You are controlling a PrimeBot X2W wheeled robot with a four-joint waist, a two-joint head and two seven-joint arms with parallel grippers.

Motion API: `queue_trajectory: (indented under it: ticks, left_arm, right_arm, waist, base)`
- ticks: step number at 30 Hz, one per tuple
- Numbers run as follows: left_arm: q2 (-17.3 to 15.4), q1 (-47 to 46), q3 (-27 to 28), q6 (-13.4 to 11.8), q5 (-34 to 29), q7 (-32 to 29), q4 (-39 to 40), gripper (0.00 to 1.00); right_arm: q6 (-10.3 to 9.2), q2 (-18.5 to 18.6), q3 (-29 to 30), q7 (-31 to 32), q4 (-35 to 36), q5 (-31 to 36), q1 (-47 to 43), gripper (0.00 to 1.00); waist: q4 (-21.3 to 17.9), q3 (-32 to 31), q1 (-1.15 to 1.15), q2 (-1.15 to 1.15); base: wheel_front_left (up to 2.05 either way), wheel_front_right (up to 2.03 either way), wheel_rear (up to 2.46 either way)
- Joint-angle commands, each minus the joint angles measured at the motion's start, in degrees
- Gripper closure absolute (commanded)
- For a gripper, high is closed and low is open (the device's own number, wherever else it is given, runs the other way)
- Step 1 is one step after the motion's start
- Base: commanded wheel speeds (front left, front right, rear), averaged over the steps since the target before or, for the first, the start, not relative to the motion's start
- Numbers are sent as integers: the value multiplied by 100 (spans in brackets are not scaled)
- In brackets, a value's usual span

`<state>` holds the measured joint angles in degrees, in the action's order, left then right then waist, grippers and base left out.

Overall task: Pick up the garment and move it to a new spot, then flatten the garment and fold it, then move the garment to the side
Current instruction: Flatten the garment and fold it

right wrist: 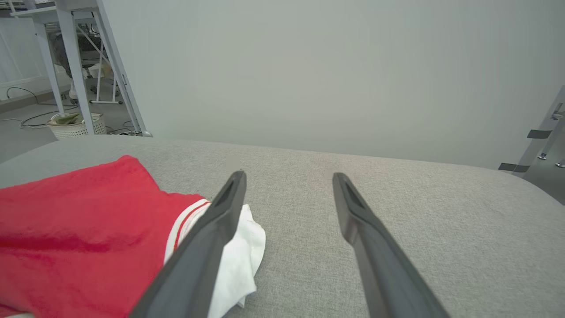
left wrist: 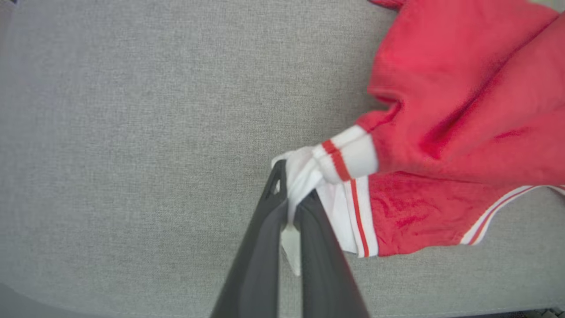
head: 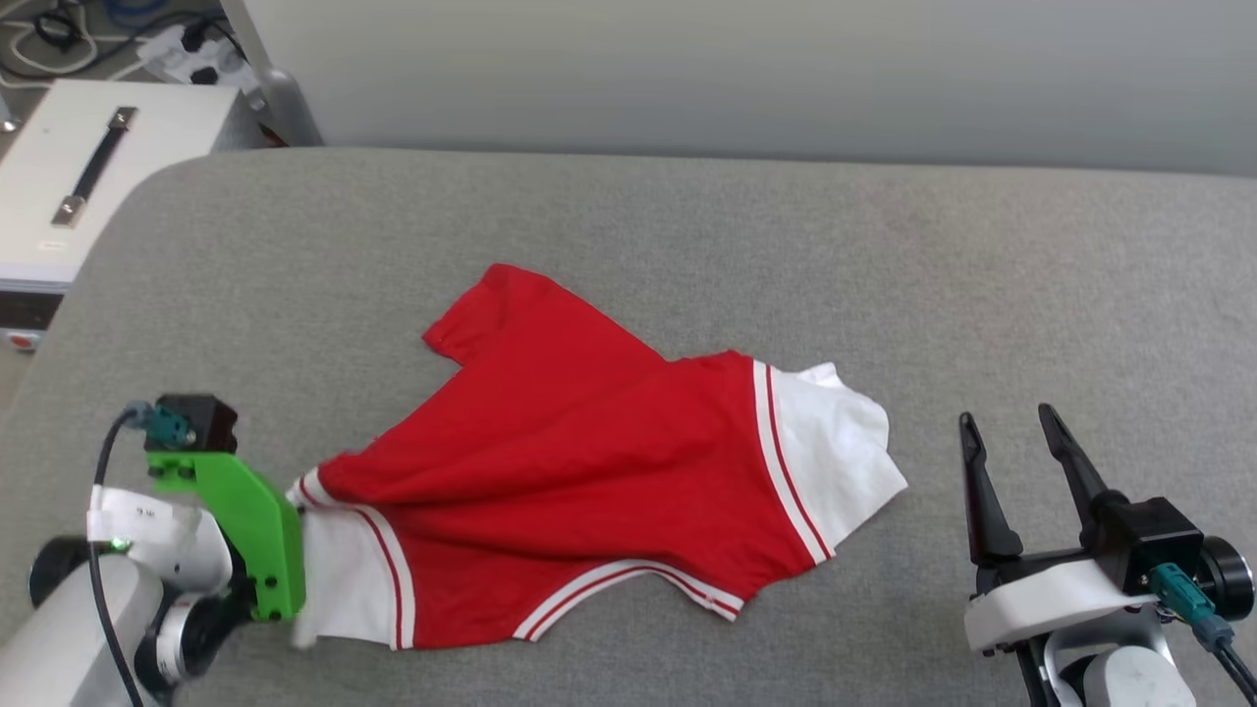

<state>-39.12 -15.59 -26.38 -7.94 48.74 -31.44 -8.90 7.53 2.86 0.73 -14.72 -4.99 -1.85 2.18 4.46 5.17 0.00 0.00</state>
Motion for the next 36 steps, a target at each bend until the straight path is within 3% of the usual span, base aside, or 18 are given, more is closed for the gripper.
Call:
queue_trajectory:
  ticks: [1,8,9,10,17,22,31,36]
  left_arm:
    - [85,-234,24,59,-105,210,-106,100]
    - [339,-721,-123,299,-454,785,-960,100]
    - [363,-768,-144,294,-516,862,-1100,53]
    - [387,-795,-165,288,-557,911,-1211,0]
    - [634,-939,-194,388,-833,1888,-1694,0]
    - [772,-869,-211,313,-1106,2750,-1668,0]
    - [1060,-256,38,-126,-1283,4271,-838,0]
    - [1214,139,139,-226,-1488,4596,-151,0]
  right_arm:
    - [-4,2,7,-28,29,49,107,0]
    - [-4,2,45,-28,37,116,254,0]
    - [-4,2,53,-28,35,121,265,0]
    - [-4,2,58,-28,31,126,275,0]
    - [-4,2,105,-28,-20,143,277,0]
    - [-4,2,190,-28,6,168,199,0]
    - [-4,2,232,-28,127,146,28,0]
    - [-4,2,249,-28,157,191,-69,0]
  waist:
    - [-167,334,0,0]
    - [-193,589,0,0]
    - [-188,602,0,0]
    - [-182,606,0,0]
    - [-59,446,0,0]
    - [77,187,0,0]
    - [309,-229,0,0]
    - [391,-319,0,0]
  base:
    - [0,0,0]
    - [0,0,0]
    - [0,0,0]
    - [0,0,0]
    - [0,0,0]
    - [0,0,0]
    - [0,0,0]
    - [0,0,0]
